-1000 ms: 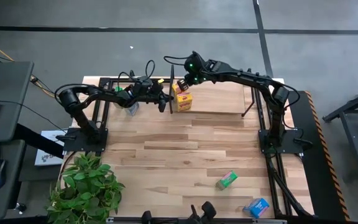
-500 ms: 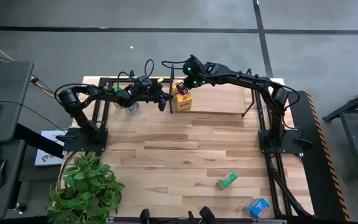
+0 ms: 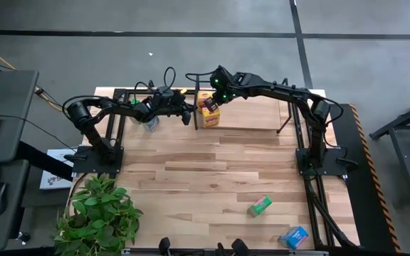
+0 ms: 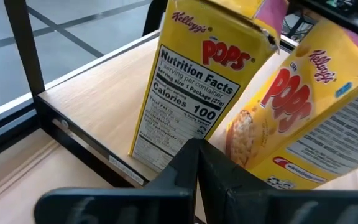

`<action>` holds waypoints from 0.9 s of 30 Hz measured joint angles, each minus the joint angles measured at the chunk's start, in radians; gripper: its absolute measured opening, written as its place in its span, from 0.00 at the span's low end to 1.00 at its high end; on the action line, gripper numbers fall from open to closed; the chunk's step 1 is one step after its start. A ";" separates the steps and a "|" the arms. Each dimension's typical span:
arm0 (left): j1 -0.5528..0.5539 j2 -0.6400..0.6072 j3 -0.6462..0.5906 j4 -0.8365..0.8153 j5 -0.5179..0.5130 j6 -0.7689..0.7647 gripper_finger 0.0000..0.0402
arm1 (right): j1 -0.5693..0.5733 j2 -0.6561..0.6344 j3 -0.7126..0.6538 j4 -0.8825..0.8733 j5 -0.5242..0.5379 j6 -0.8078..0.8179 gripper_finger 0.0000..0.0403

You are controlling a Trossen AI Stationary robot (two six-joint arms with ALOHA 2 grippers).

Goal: Stack cereal on shelf
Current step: Put the yellow cereal box on the shelf

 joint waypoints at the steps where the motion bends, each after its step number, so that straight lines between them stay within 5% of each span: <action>1: 0.000 0.000 0.000 0.000 0.000 0.000 0.00 | 0.000 0.000 0.000 -0.002 0.000 0.000 0.00; 27: 0.012 -0.046 0.000 -0.066 -0.063 0.022 0.00 | -0.002 -0.075 0.000 -0.020 0.027 0.015 0.00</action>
